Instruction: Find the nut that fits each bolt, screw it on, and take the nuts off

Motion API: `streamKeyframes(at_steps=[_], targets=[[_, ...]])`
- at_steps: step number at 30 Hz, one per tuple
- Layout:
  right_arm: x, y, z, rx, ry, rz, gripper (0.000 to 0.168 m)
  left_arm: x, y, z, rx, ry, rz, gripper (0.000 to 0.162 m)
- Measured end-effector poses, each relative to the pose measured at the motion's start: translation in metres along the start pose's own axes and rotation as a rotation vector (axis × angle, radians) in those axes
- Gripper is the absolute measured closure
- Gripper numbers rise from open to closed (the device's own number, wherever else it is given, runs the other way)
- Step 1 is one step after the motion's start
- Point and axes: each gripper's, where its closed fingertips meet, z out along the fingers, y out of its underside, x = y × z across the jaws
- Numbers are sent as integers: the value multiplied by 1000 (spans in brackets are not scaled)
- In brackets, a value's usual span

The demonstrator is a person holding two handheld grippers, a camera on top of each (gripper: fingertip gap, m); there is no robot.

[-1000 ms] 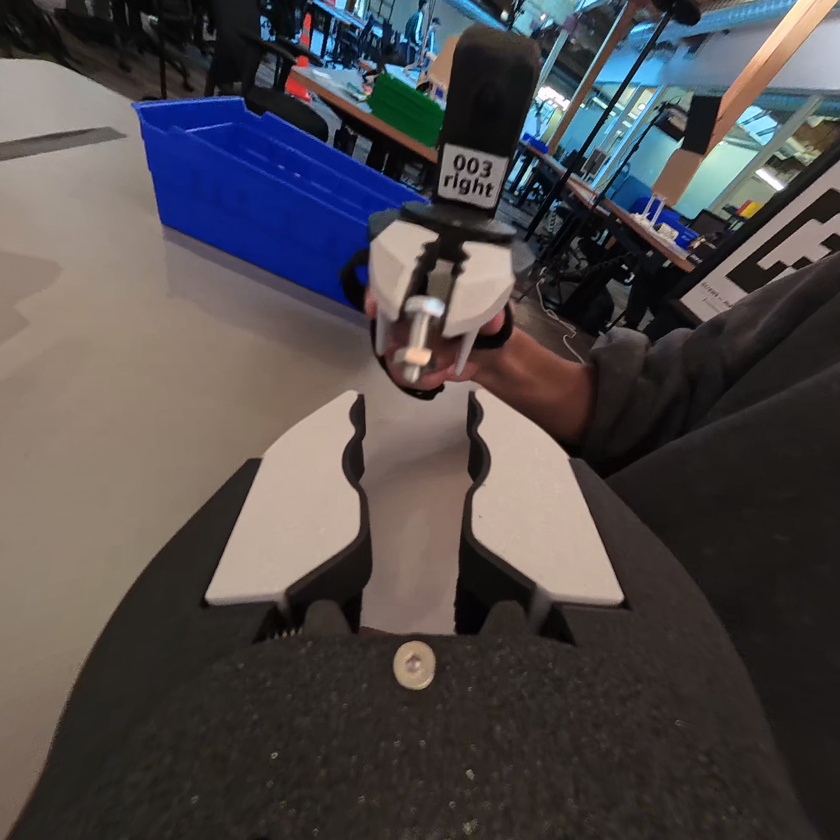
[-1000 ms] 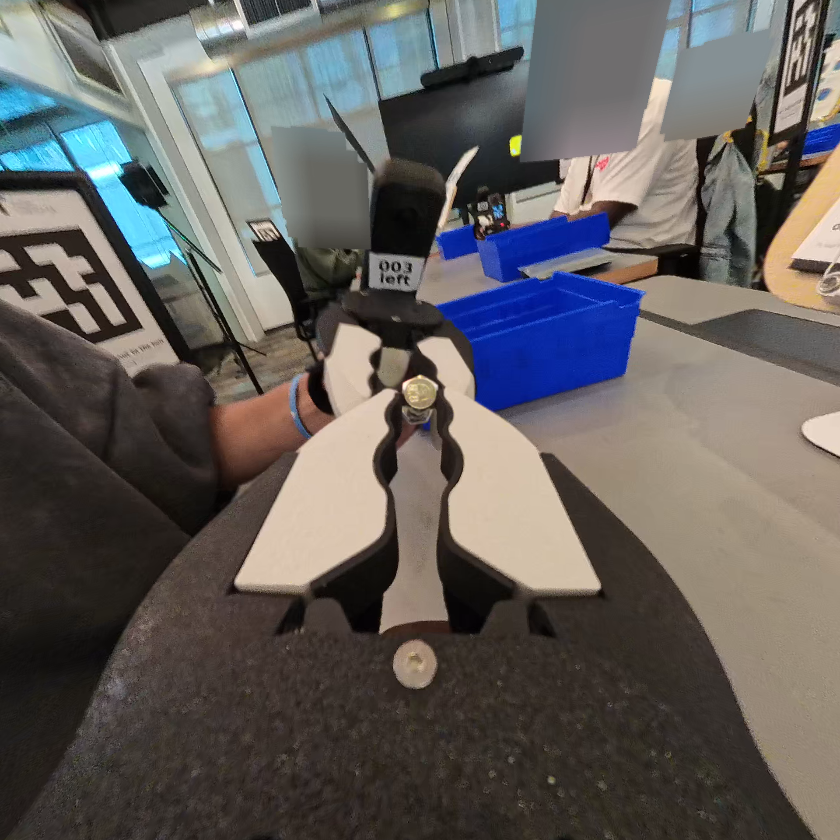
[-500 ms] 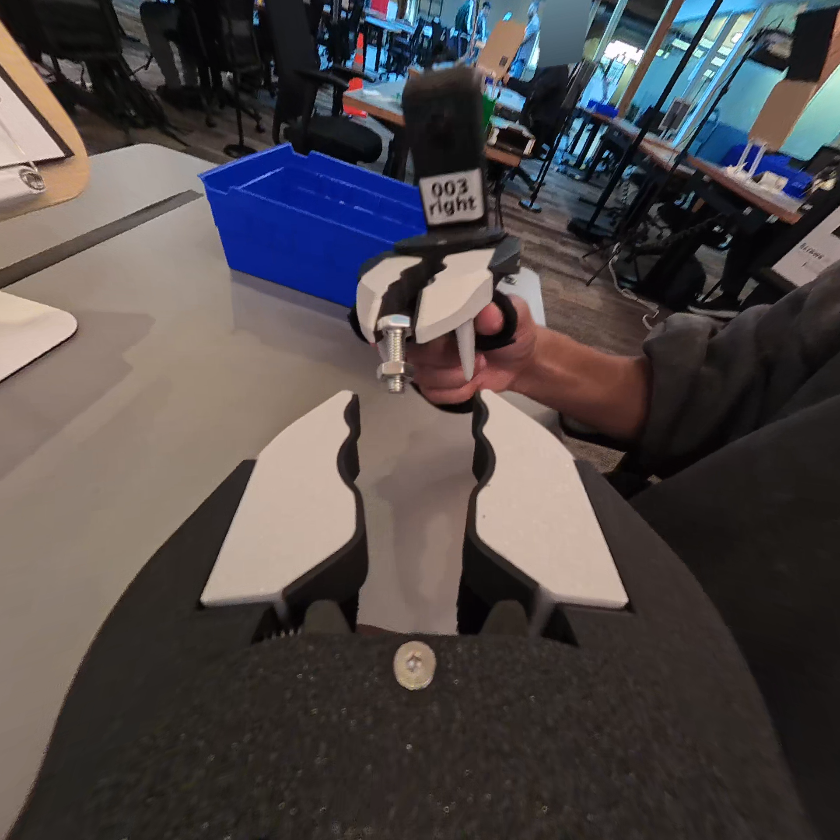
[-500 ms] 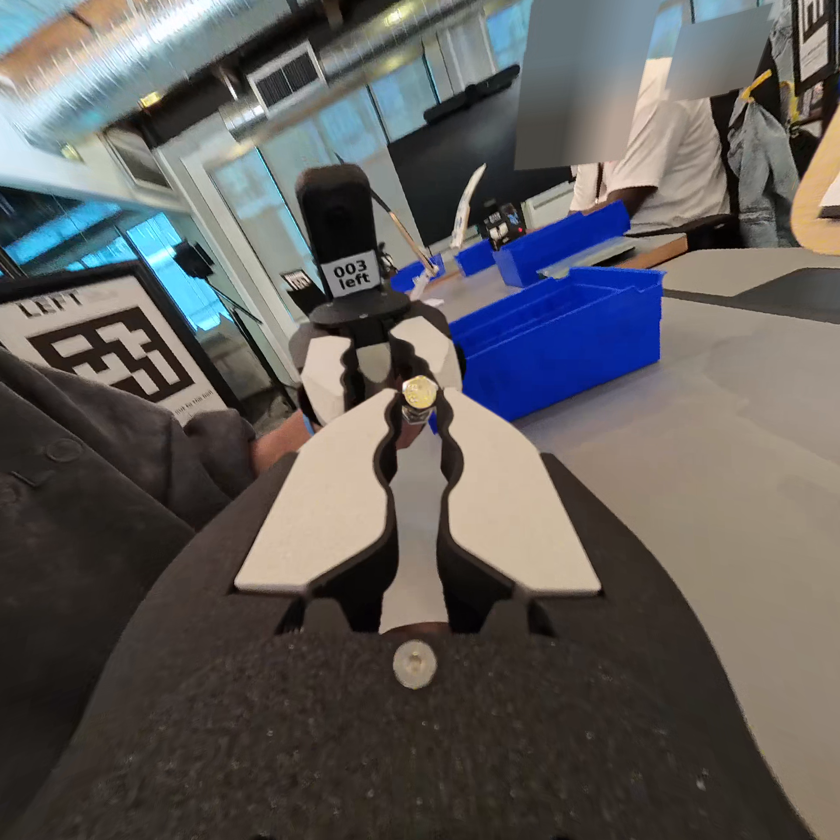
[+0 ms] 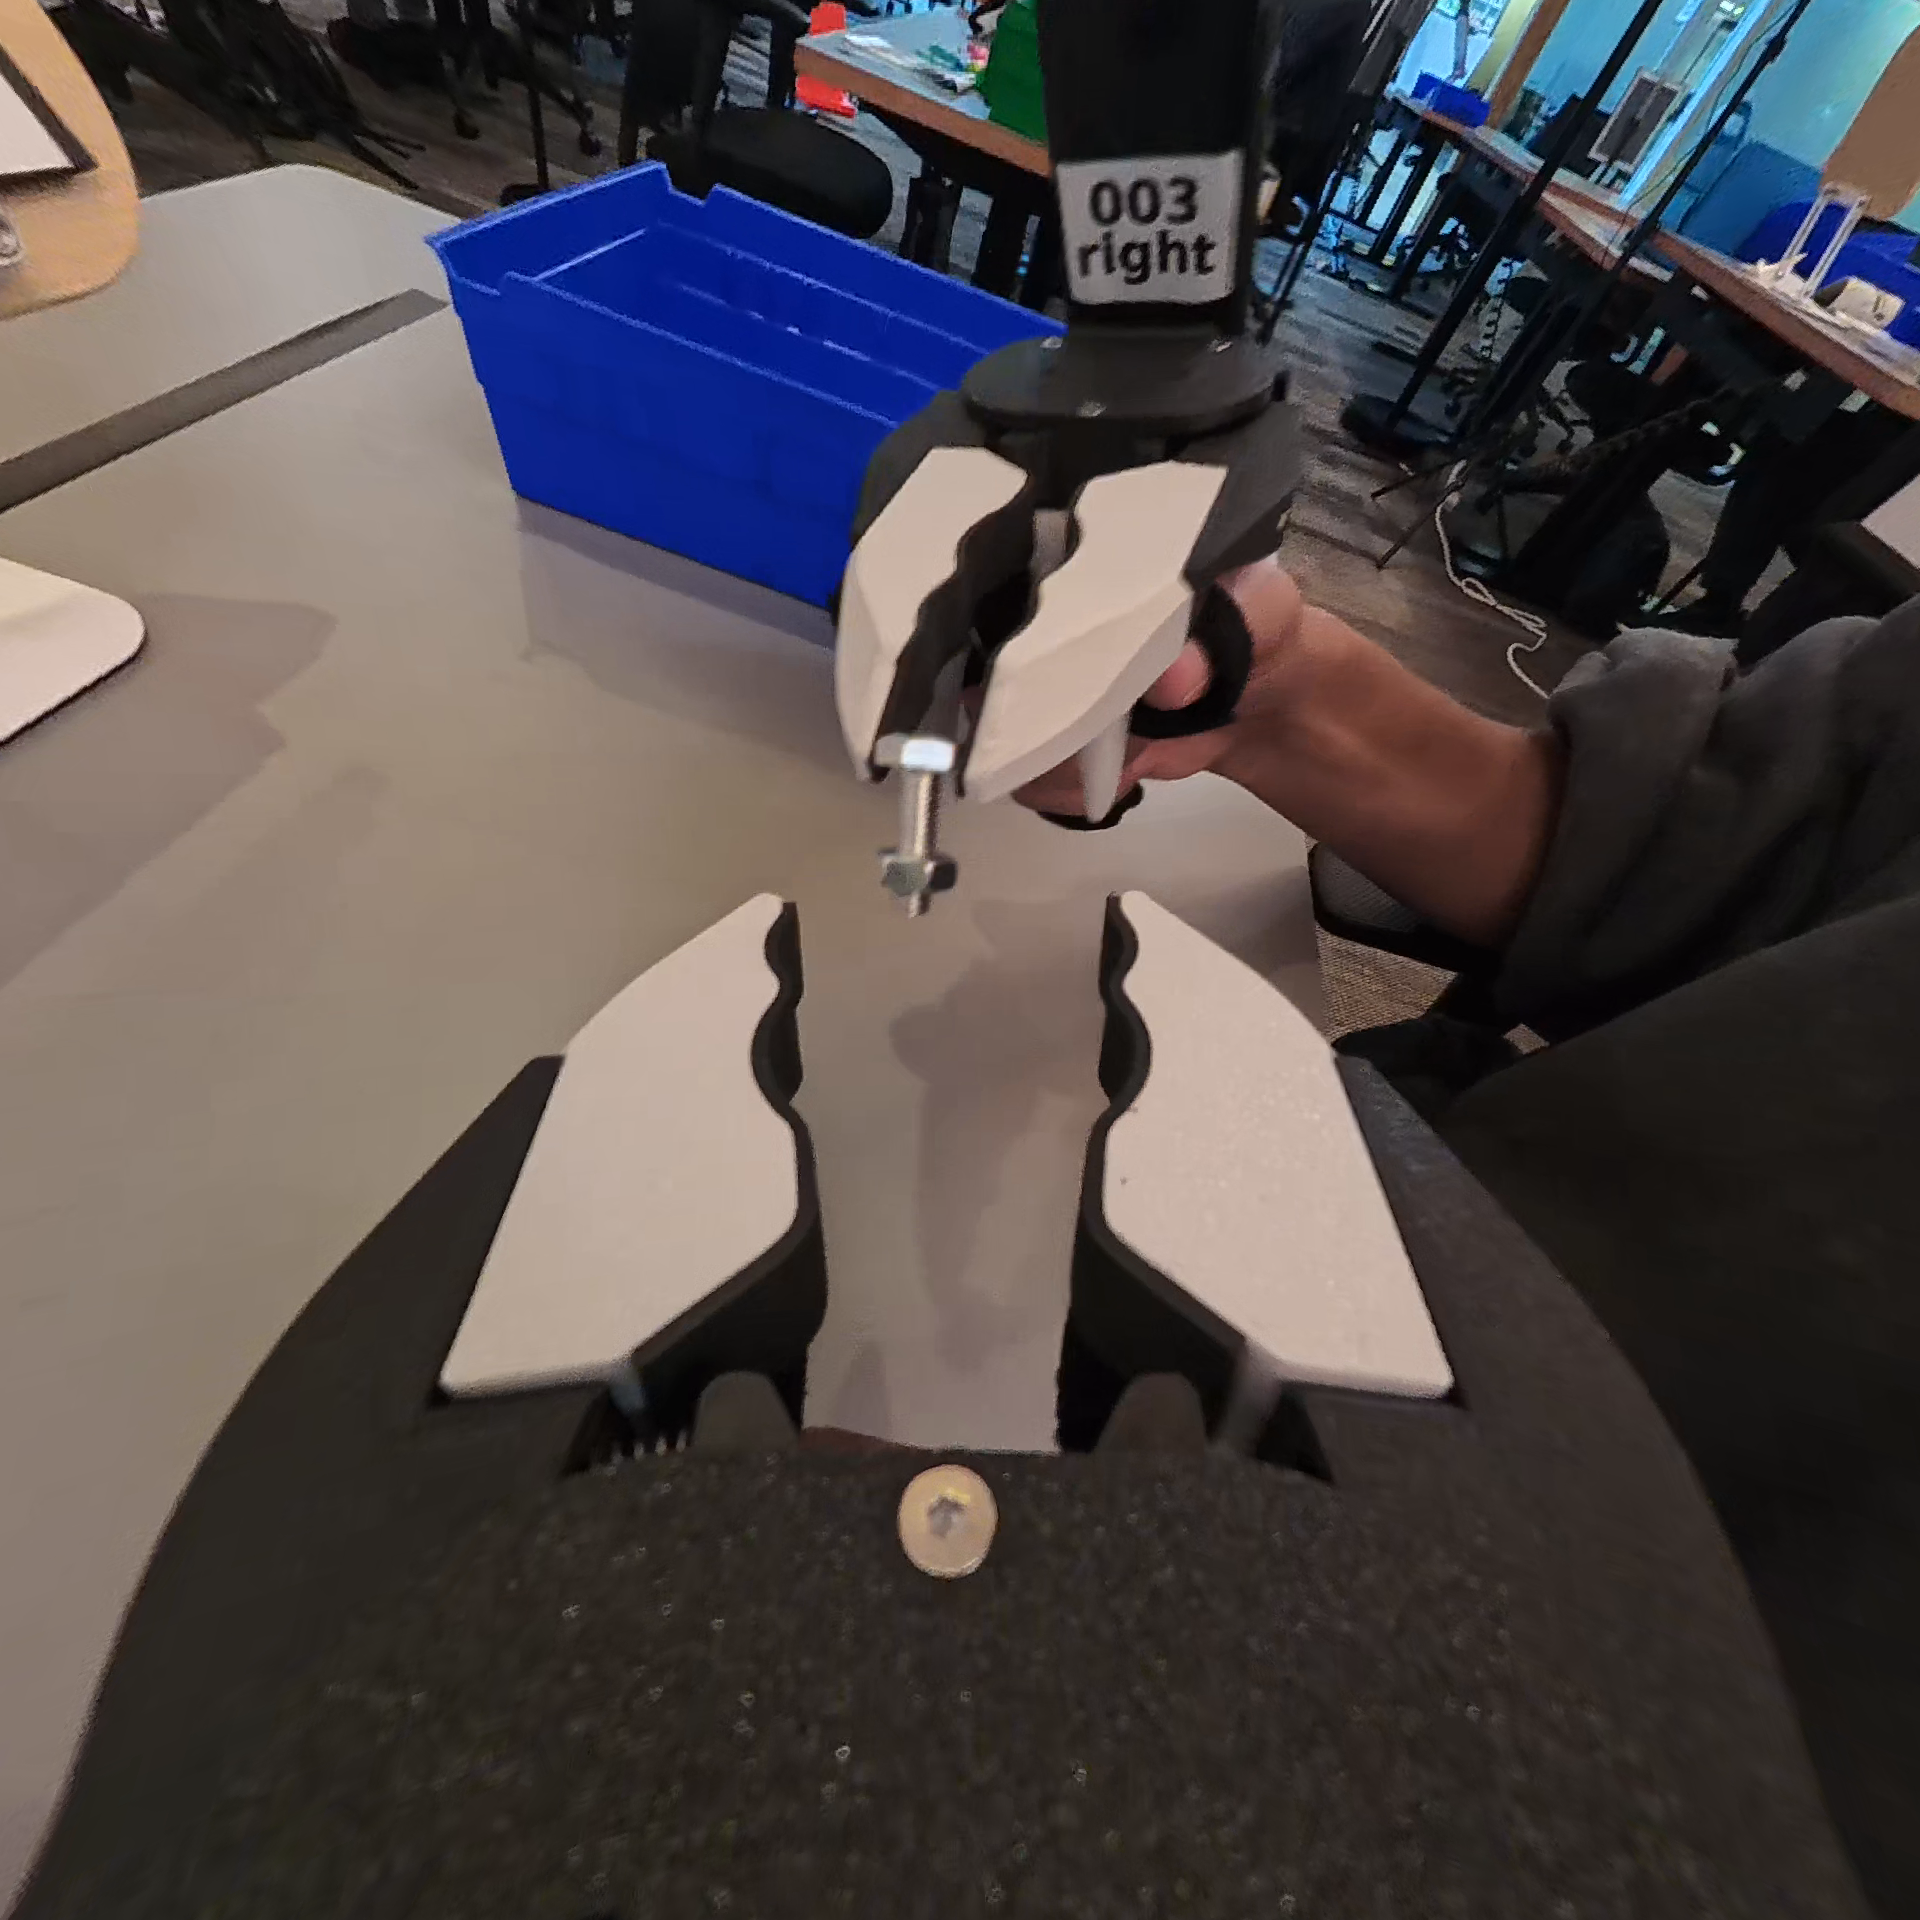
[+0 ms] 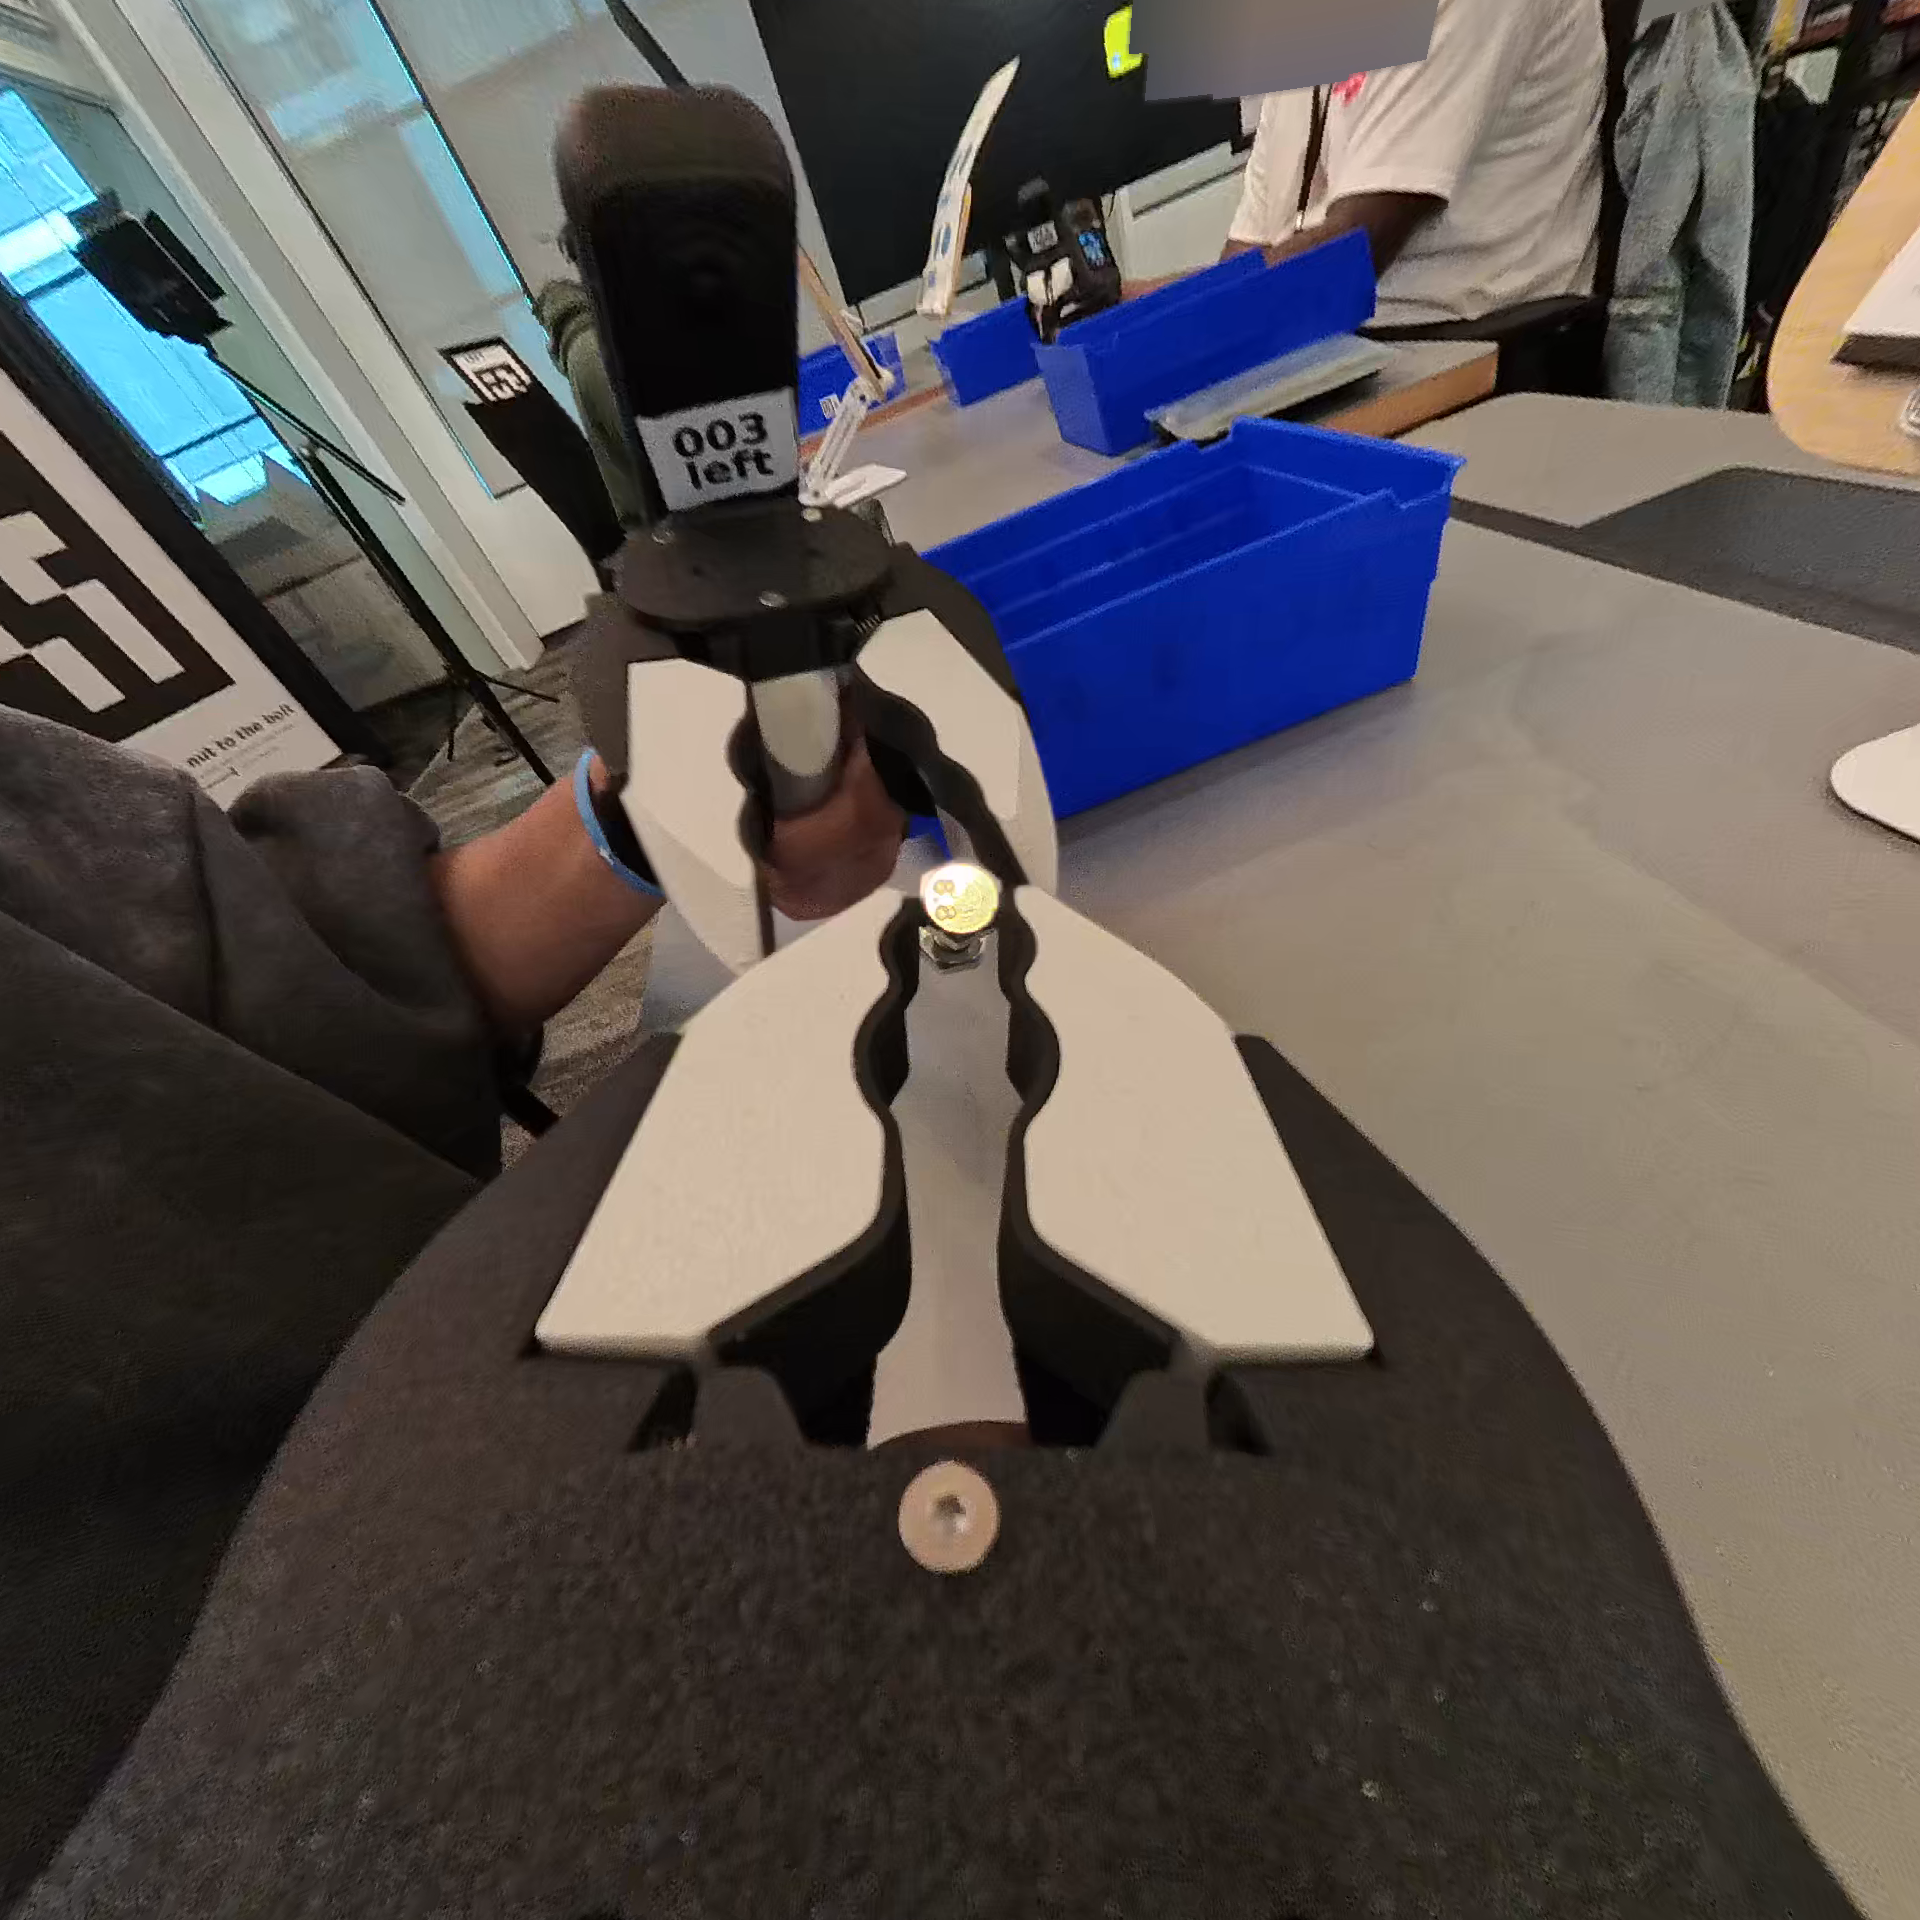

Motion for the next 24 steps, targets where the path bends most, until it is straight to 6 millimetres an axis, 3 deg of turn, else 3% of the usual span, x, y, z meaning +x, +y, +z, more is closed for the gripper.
streamKeyframes(at_steps=[6,14,20,24], targets=[[-13,-9,8,34,-35,-10,154,12,17,28,-87,28,35,102],[3,3,-3,-20,12,1,154,3,4,5,-23,3,8,102],[-10,-4,9,12,-23,-15,154,14,18,32,-81,44,25,96],[-5,-2,2,7,-11,-6,154,0,22,22,-100,-5,12,97]])
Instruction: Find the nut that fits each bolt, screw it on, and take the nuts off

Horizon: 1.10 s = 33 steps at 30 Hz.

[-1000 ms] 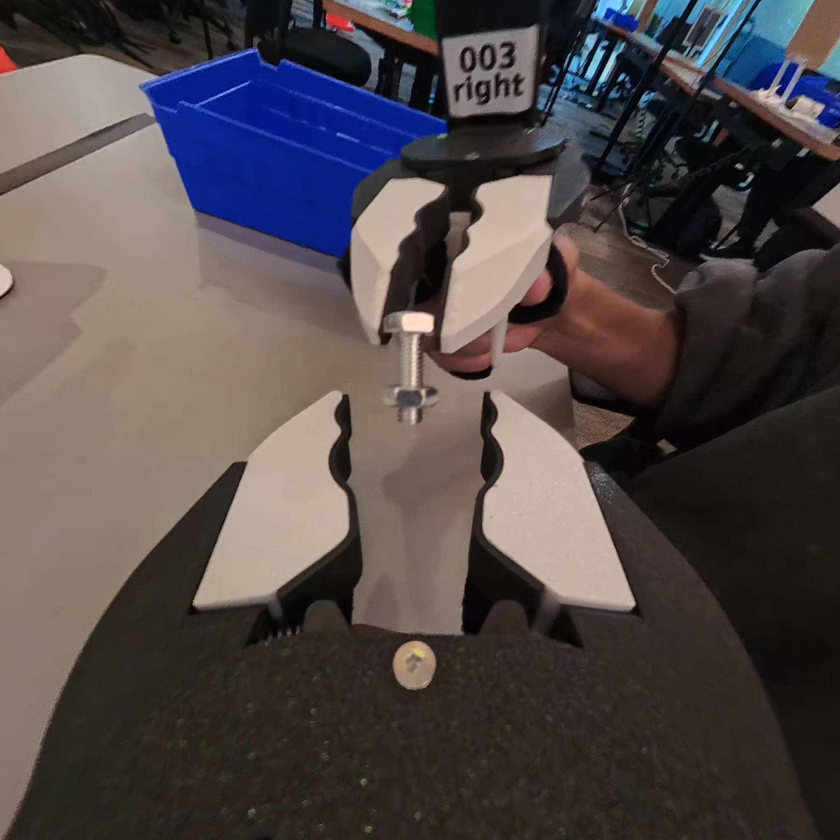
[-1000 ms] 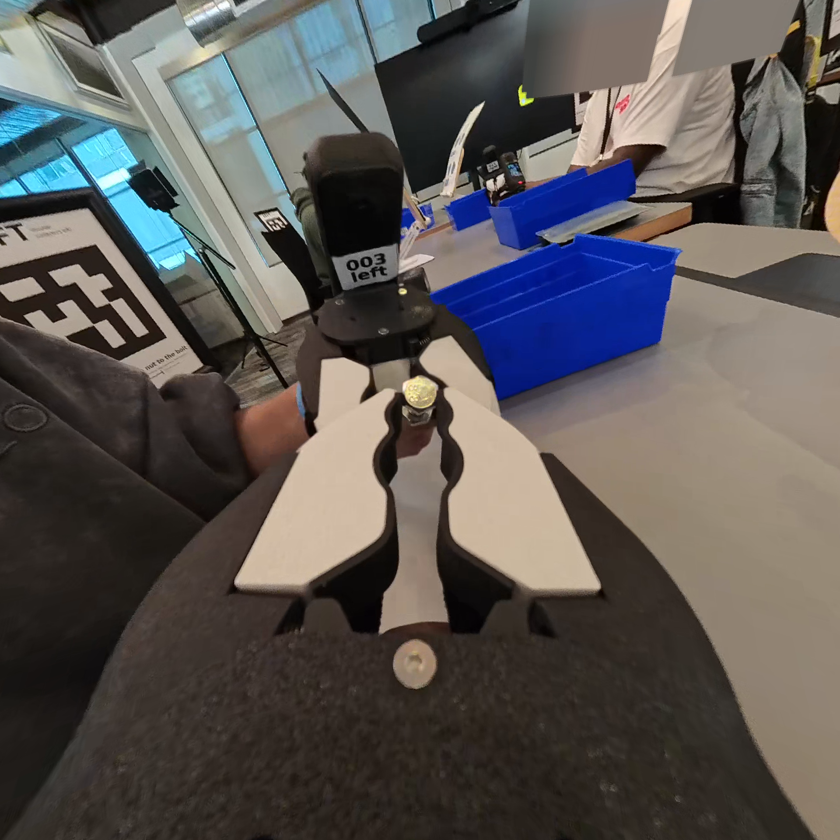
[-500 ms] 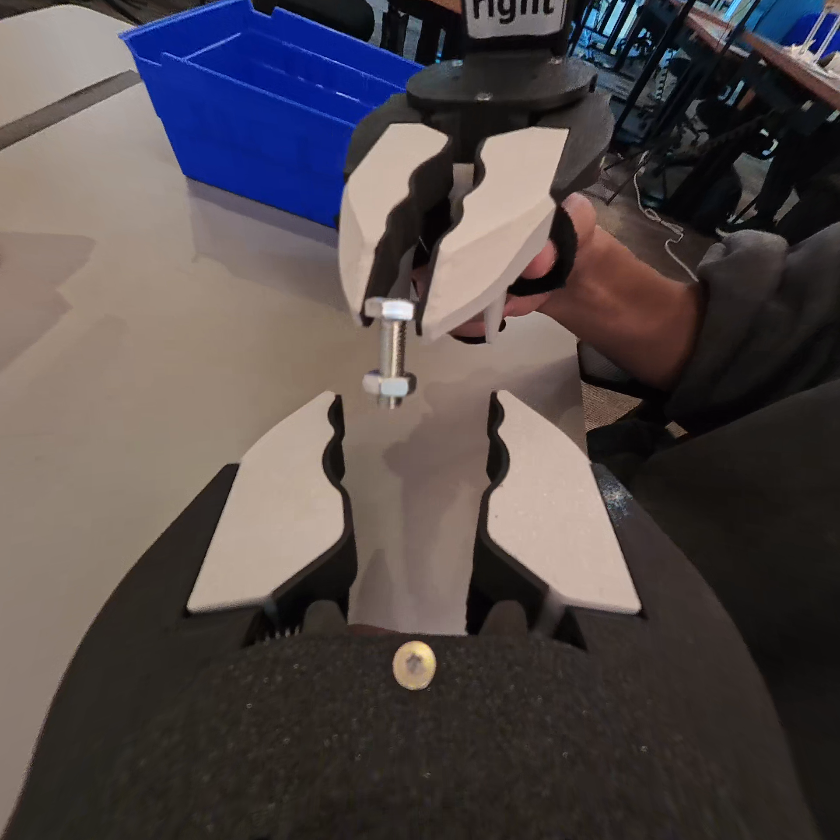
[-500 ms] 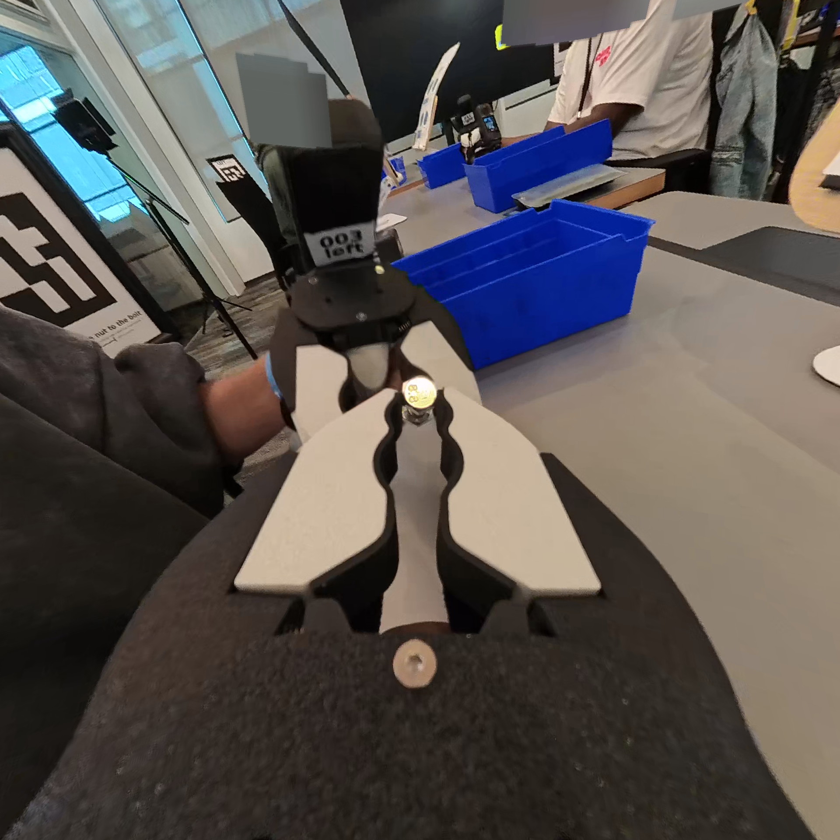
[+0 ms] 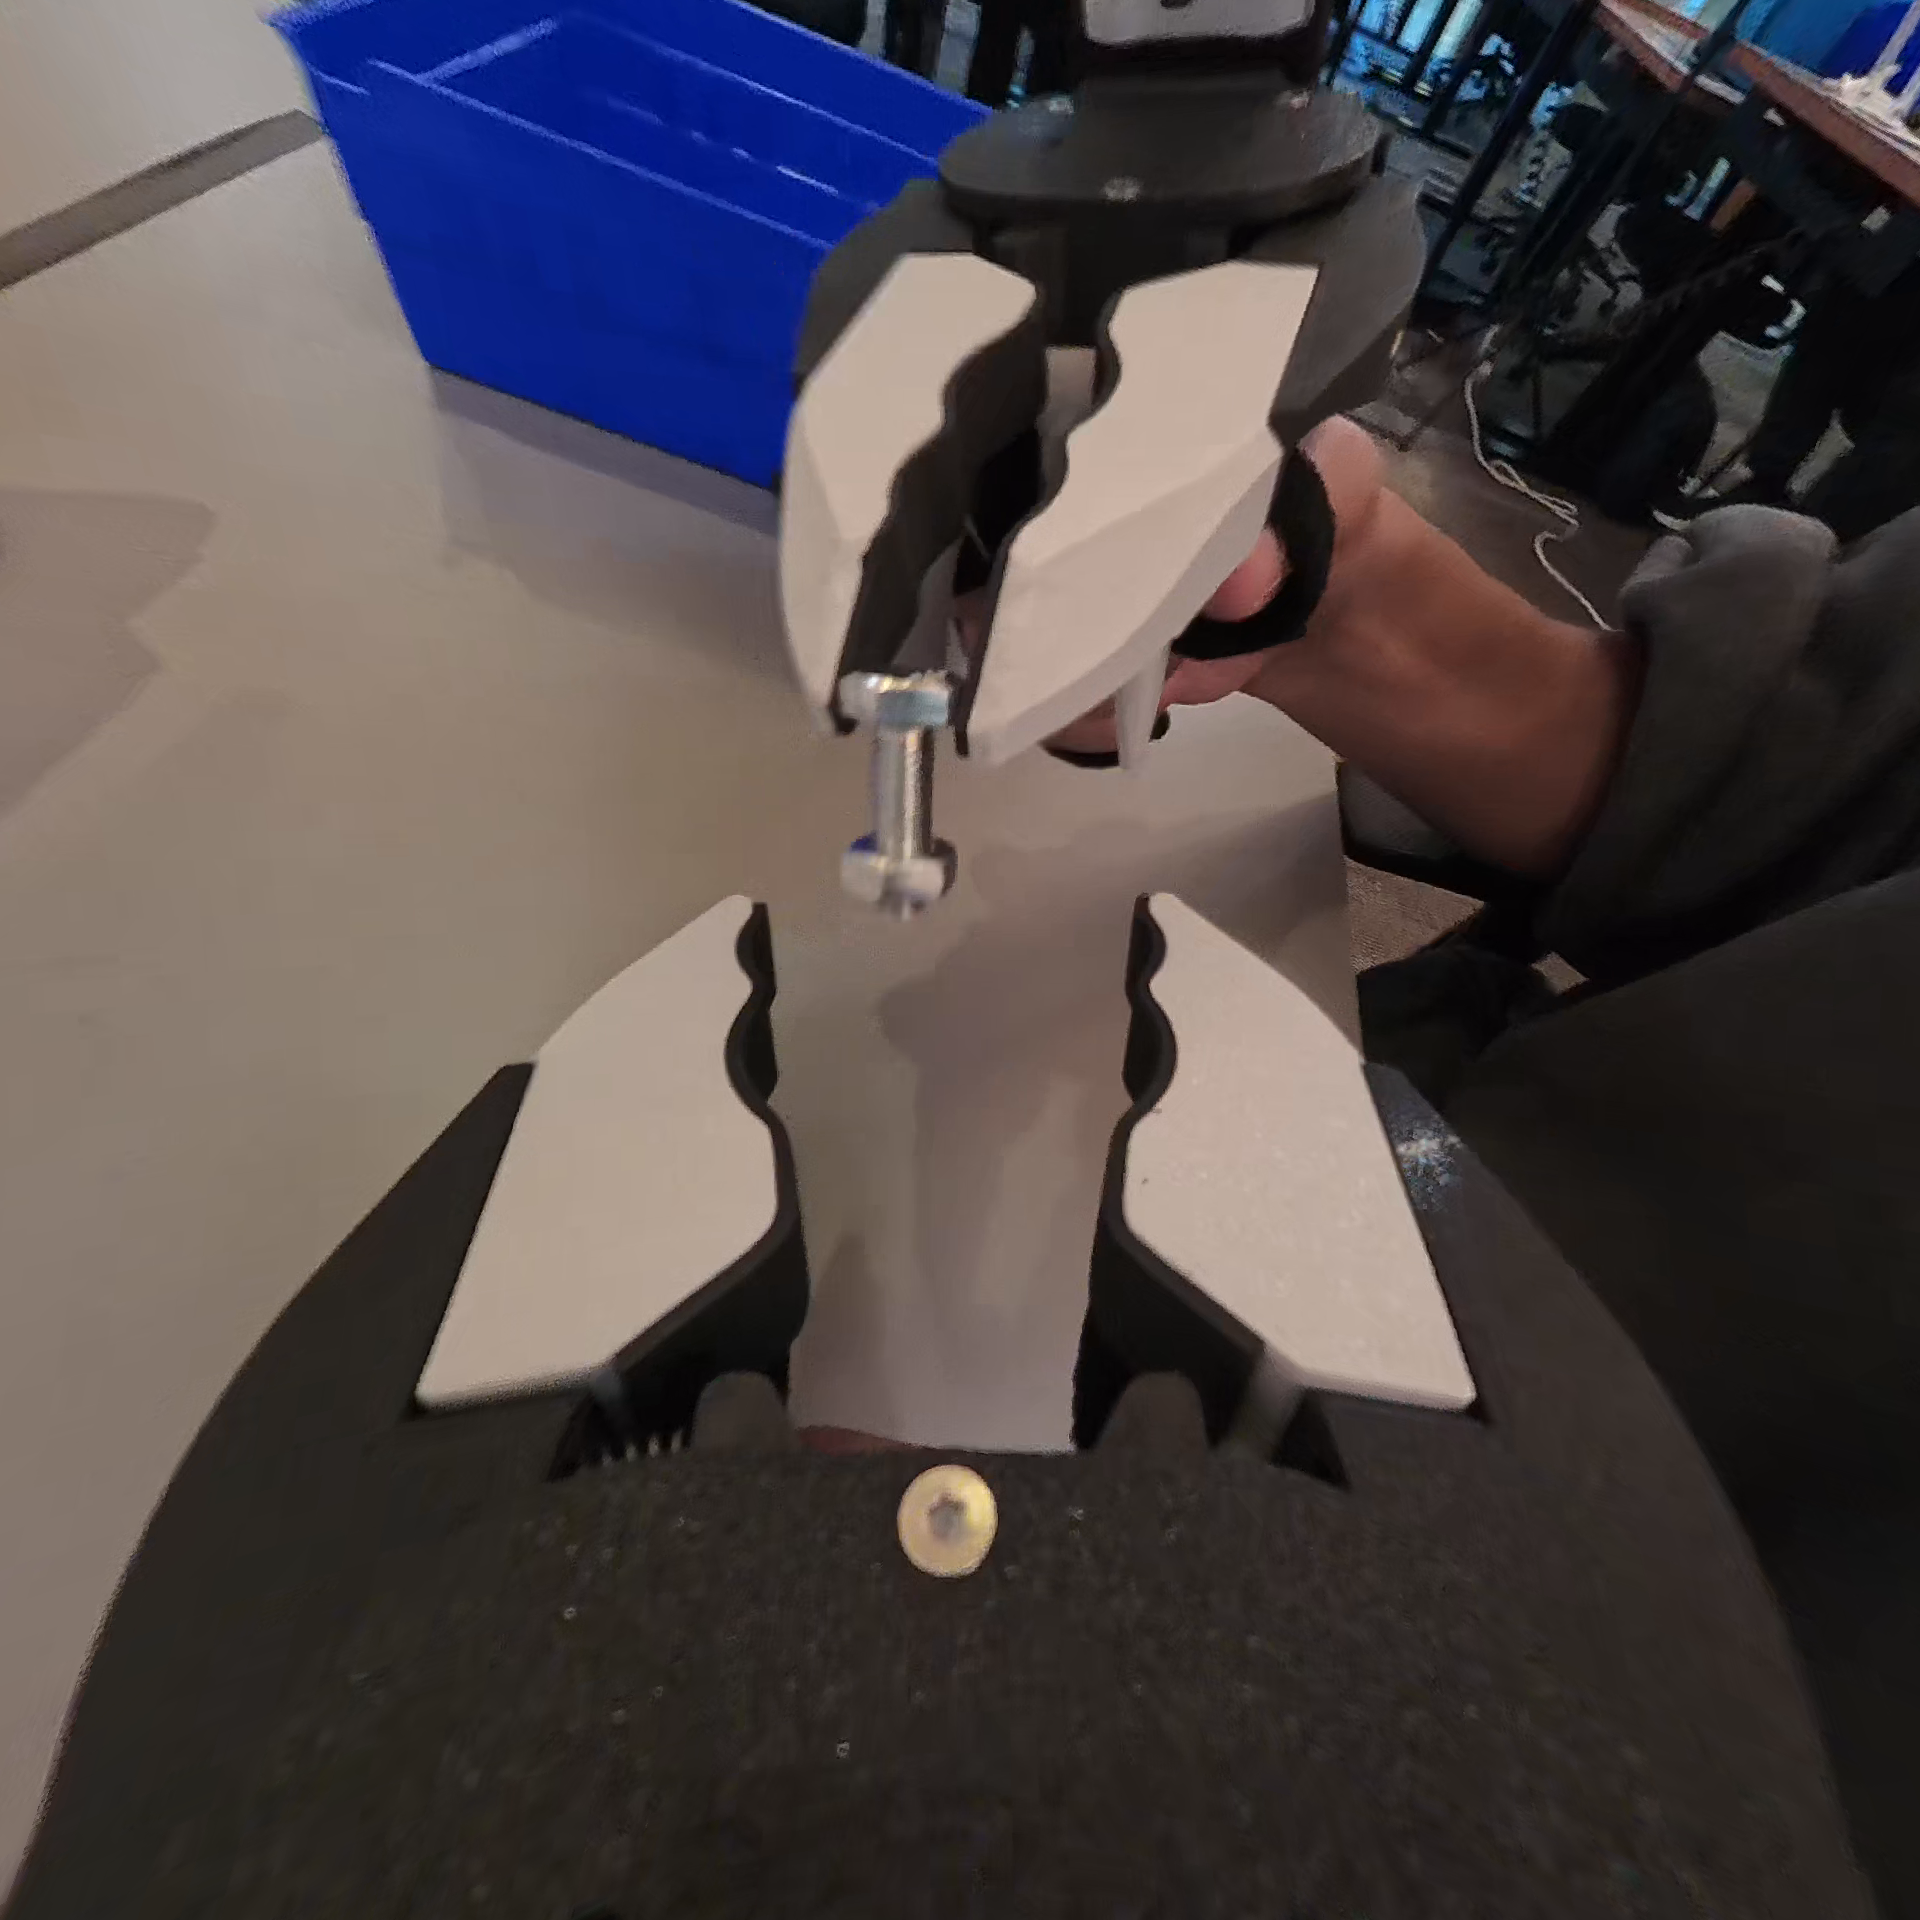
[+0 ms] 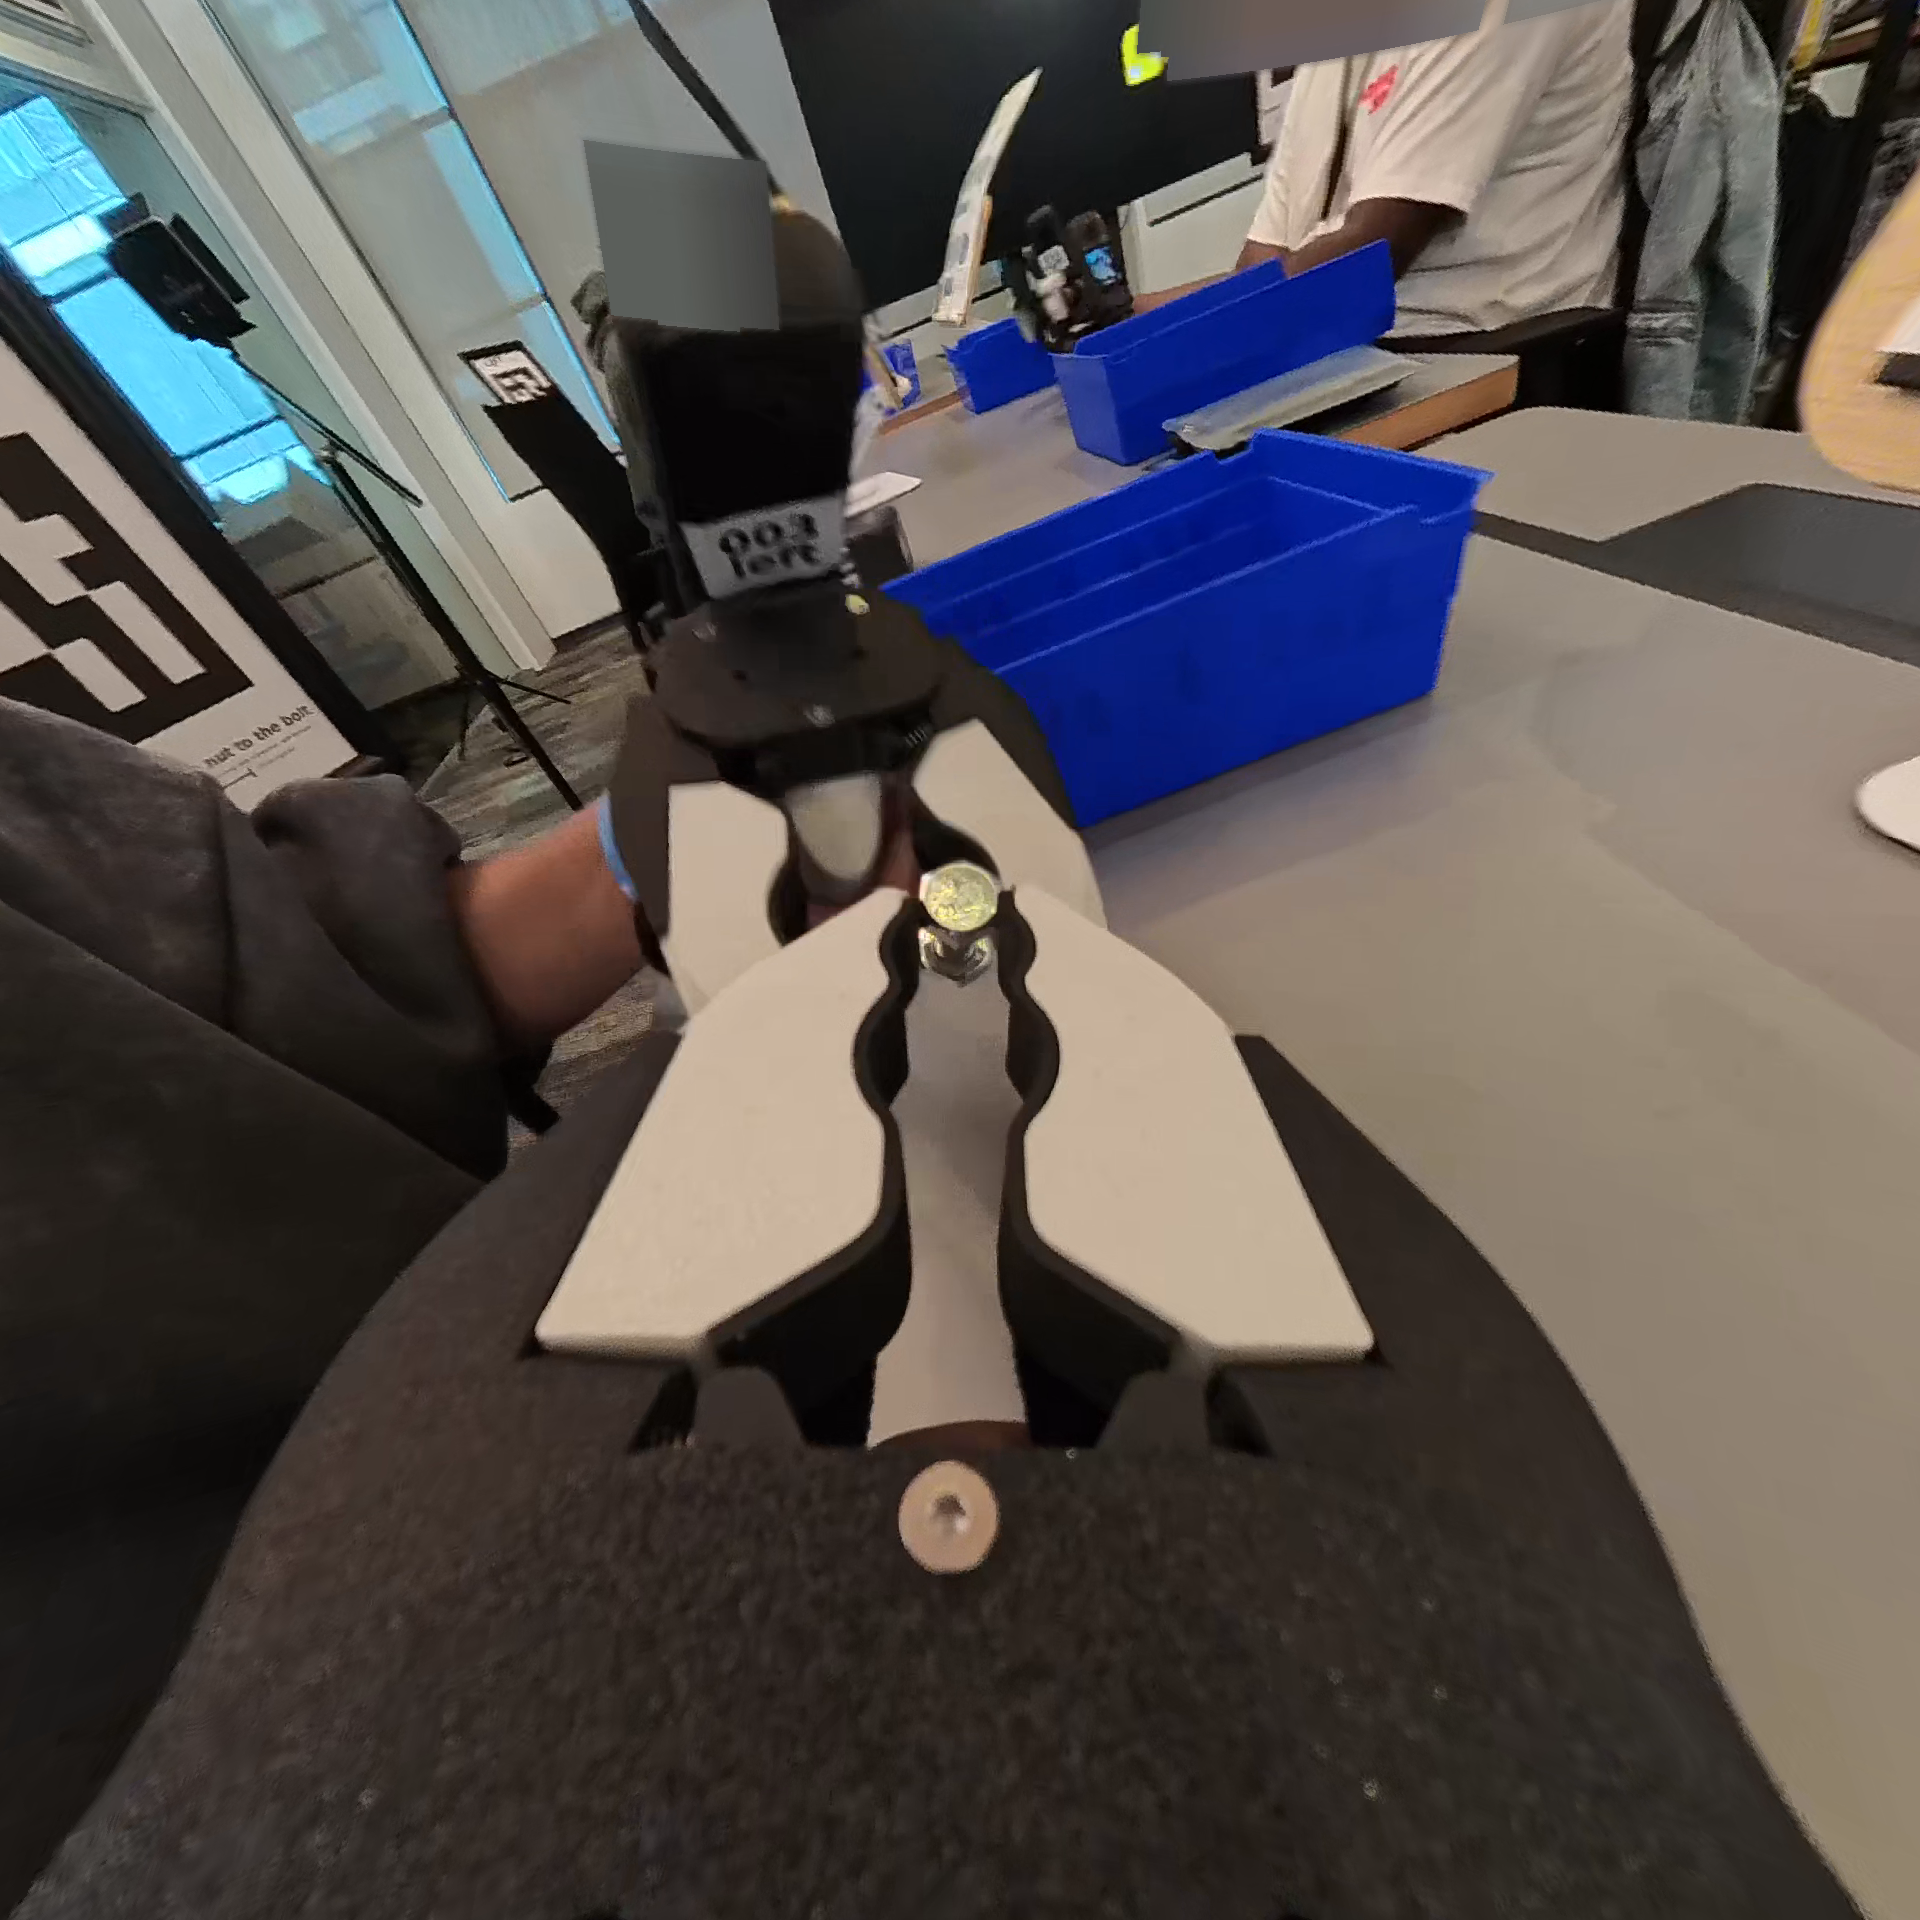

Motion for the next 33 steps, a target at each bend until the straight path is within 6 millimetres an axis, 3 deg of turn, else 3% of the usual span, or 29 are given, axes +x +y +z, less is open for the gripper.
streamKeyframes(at_steps=[5,8,12,16,19,23,27,33], targets=[[15,8,-6,-27,46,13,154,0,-15,-22,65,-9,4,97],[7,6,5,0,18,19,154,10,-16,-7,60,22,11,92],[-6,5,15,-8,-21,6,154,6,-4,6,-3,0,31,89],[6,1,0,4,30,3,154,-9,-3,-12,17,-37,-16,89],[17,2,-8,14,65,16,154,-8,-10,-20,51,-33,-16,90],[10,1,3,23,45,8,154,9,-16,-5,68,33,-8,86],[-3,-1,12,10,12,-15,154,9,-4,11,13,25,4,87],[18,4,-5,3,79,11,154,-4,-10,-12,44,-23,-18,87]])
